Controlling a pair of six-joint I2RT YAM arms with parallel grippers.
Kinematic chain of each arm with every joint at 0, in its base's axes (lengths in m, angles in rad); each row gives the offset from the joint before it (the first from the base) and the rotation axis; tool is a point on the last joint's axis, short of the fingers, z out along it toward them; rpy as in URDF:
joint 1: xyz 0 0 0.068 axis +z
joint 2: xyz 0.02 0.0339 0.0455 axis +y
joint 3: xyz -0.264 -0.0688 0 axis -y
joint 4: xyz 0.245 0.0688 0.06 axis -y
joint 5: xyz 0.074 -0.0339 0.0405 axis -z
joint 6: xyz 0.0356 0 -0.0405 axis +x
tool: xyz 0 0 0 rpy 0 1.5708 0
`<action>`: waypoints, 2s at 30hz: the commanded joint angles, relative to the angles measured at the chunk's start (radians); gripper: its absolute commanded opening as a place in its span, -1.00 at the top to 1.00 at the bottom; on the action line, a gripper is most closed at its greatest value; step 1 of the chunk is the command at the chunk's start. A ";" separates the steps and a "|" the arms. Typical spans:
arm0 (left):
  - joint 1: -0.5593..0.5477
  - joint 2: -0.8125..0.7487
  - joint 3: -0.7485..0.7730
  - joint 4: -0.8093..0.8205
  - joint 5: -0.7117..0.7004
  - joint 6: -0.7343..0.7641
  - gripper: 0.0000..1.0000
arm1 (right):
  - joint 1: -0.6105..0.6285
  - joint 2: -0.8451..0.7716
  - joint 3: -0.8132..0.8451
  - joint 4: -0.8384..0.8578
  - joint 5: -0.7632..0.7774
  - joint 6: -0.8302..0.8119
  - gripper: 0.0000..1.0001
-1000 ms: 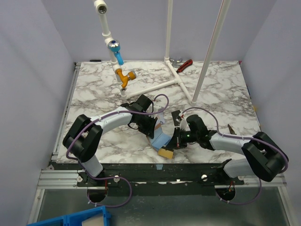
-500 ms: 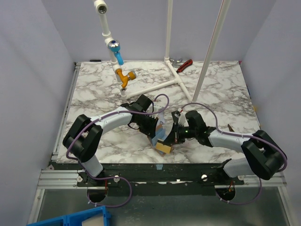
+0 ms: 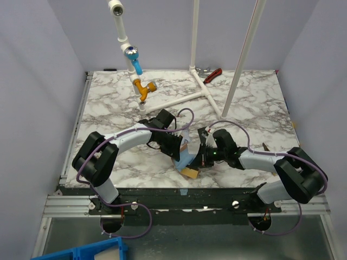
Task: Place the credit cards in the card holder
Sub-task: Open the card holder at the center of the board.
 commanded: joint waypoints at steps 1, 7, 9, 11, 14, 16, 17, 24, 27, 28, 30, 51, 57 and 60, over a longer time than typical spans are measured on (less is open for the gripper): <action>0.016 -0.027 -0.017 0.023 0.046 -0.013 0.56 | -0.007 0.008 -0.033 -0.024 0.040 -0.030 0.99; 0.037 -0.003 0.003 0.025 0.131 -0.031 0.47 | -0.009 0.000 -0.044 -0.024 0.034 -0.030 0.99; 0.036 0.008 0.016 0.025 0.163 -0.032 0.47 | -0.009 0.003 -0.045 -0.022 0.029 -0.031 0.99; 0.028 0.016 0.028 0.014 0.154 -0.027 0.55 | -0.009 0.002 -0.036 -0.030 0.019 -0.031 0.98; 0.022 0.019 0.034 0.000 0.100 -0.014 0.74 | -0.009 -0.034 -0.018 -0.114 0.025 -0.044 0.99; 0.023 0.021 0.034 -0.012 0.048 -0.012 0.87 | -0.009 -0.083 -0.025 -0.181 0.026 -0.054 0.99; 0.023 0.028 0.040 -0.023 0.011 -0.006 0.91 | -0.009 -0.105 -0.032 -0.211 0.025 -0.062 0.99; 0.022 0.049 0.057 -0.055 -0.083 0.004 1.00 | -0.009 -0.254 -0.078 -0.328 -0.023 -0.063 0.99; 0.021 0.041 0.051 -0.050 -0.077 0.003 1.00 | -0.009 -0.285 -0.076 -0.332 -0.034 -0.064 0.99; 0.020 0.037 0.049 -0.048 -0.074 0.003 1.00 | -0.009 -0.287 -0.069 -0.337 -0.042 -0.068 0.99; 0.018 0.034 0.046 -0.045 -0.073 0.004 1.00 | -0.009 -0.282 -0.050 -0.358 -0.058 -0.087 0.99; 0.007 0.031 0.044 -0.043 -0.055 0.011 1.00 | -0.009 -0.174 -0.064 -0.233 -0.068 -0.066 0.99; 0.006 0.031 0.044 -0.045 -0.051 0.012 1.00 | -0.009 -0.161 -0.076 -0.192 -0.070 -0.052 0.98; 0.004 0.032 0.047 -0.045 -0.049 0.012 1.00 | -0.009 -0.155 -0.082 -0.179 -0.068 -0.046 0.99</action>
